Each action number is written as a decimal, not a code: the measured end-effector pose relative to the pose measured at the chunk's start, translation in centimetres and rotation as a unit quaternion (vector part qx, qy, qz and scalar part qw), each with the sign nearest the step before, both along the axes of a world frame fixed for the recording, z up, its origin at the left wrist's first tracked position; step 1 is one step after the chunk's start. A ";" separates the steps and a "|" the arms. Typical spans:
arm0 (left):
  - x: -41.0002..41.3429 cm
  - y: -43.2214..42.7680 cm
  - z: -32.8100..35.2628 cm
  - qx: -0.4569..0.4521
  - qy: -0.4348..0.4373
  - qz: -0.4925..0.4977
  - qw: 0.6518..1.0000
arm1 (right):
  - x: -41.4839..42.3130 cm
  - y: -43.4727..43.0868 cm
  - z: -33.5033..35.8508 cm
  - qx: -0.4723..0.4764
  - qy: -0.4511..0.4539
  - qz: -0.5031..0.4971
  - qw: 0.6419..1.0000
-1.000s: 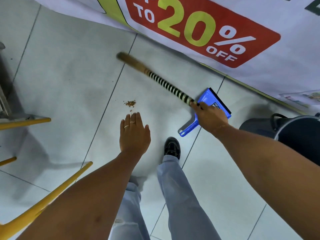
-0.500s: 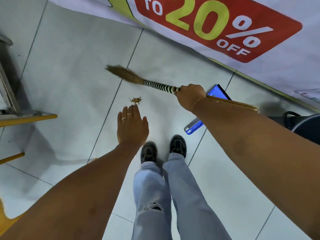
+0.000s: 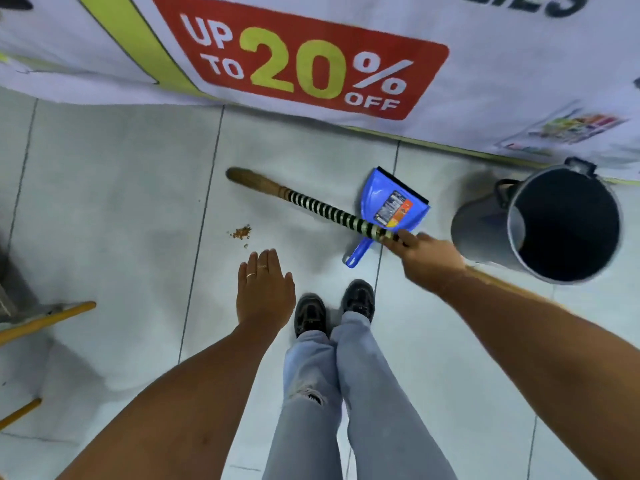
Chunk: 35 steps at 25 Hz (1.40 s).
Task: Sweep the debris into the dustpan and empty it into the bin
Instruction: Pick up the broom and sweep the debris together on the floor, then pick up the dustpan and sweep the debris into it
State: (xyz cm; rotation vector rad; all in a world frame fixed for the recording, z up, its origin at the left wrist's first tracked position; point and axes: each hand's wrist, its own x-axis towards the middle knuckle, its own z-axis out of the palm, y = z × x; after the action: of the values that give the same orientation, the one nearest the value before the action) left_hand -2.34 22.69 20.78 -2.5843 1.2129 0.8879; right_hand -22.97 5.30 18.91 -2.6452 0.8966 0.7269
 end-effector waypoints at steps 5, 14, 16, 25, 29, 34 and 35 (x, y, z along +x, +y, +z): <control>-3.5 -5.3 -3.0 -0.012 0.012 -0.056 0.998 | -2.6 3.3 -2.1 0.044 -0.078 -0.305 0.948; -15.0 -15.1 -21.4 0.051 0.070 -0.085 0.993 | -12.7 1.8 -16.3 0.084 -0.061 -0.651 0.752; -16.9 -17.1 -26.7 0.038 0.041 -0.075 0.996 | -14.0 0.7 -20.7 0.073 -0.073 -0.673 0.732; -17.7 -19.8 -38.5 0.026 0.008 0.148 0.989 | -14.3 -0.1 -31.1 0.093 -0.066 -0.689 0.716; -14.8 -16.4 -34.5 0.066 0.039 0.149 0.986 | -12.5 0.4 -27.8 0.101 -0.017 -0.657 0.747; -11.1 -8.2 -25.2 0.096 0.043 0.205 0.973 | -9.4 2.4 -20.8 0.007 -0.005 -0.437 0.899; -10.2 -6.4 -23.2 0.094 0.042 0.220 0.970 | -8.2 3.3 -19.2 0.003 -0.023 -0.428 0.904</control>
State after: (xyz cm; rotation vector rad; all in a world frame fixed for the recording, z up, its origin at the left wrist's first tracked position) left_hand -12.49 16.29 -2.43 -2.7218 0.5344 1.1353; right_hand -31.15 8.56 -0.27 -1.9109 1.8245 0.4147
